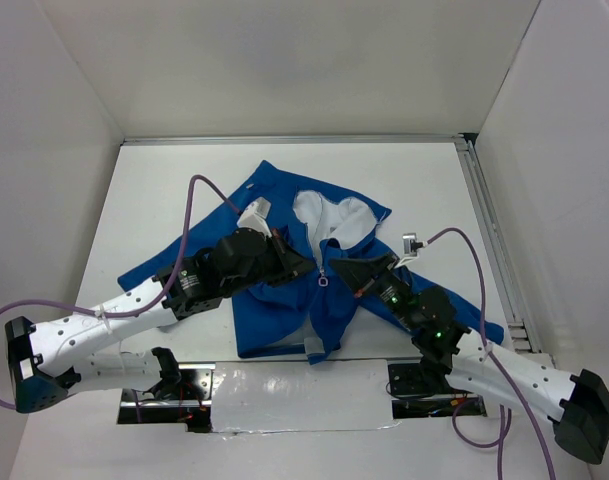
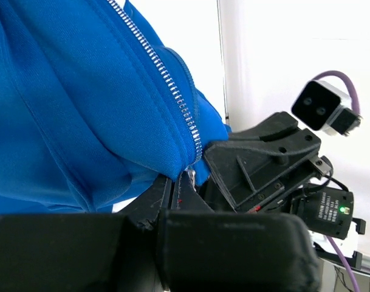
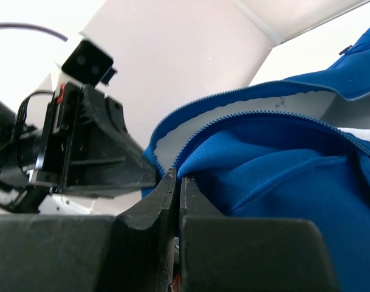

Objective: Zip up the jacket

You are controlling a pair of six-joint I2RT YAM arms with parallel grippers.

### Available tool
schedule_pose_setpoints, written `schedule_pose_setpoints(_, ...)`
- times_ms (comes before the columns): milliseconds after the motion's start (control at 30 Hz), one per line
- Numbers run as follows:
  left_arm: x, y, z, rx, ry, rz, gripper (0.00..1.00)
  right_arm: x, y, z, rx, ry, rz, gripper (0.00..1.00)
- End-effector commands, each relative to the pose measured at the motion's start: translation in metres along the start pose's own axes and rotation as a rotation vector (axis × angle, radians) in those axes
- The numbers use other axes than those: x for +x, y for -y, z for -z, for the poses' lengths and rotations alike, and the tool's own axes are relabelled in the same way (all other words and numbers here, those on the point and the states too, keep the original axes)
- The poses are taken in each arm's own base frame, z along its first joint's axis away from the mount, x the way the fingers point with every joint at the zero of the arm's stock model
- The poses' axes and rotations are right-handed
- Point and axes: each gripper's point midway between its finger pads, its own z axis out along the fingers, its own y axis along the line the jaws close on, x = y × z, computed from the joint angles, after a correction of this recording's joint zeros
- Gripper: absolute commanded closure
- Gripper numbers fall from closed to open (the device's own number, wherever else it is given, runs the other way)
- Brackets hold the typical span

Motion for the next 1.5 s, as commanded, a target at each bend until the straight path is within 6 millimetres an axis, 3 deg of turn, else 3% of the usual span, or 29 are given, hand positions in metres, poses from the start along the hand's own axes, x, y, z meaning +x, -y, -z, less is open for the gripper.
schedule_pose_setpoints(0, -0.008, 0.031, 0.005, 0.085, 0.020, 0.050, 1.00, -0.020, -0.017, -0.006, -0.036, 0.100, -0.075, 1.00)
schedule_pose_setpoints(333, -0.005, 0.037, 0.003, 0.115, 0.004, 0.055, 1.00, -0.014, -0.019, -0.006, -0.016, 0.126, -0.095, 1.00)
schedule_pose_setpoints(767, 0.026, 0.032, -0.005, 0.190, -0.115, -0.200, 1.00, -0.030, -0.017, -0.018, 0.072, 0.171, -0.145, 1.00)
schedule_pose_setpoints(1100, 0.057, -0.022, -0.013, -0.007, -0.221, -0.210, 1.00, -0.048, -0.021, -0.019, 0.073, 0.164, -0.123, 1.00)
schedule_pose_setpoints(1167, 0.060, -0.023, -0.013, -0.005, -0.235, -0.223, 1.00, -0.046, -0.020, -0.019, 0.070, 0.154, -0.130, 1.00)
schedule_pose_setpoints(1333, 0.071, -0.035, -0.010, -0.046, -0.278, -0.217, 1.00, -0.069, -0.022, -0.017, 0.076, 0.197, -0.090, 1.00)
schedule_pose_setpoints(1467, 0.075, -0.038, -0.011, -0.050, -0.296, -0.240, 1.00, -0.065, -0.021, -0.019, 0.081, 0.152, -0.067, 1.00)
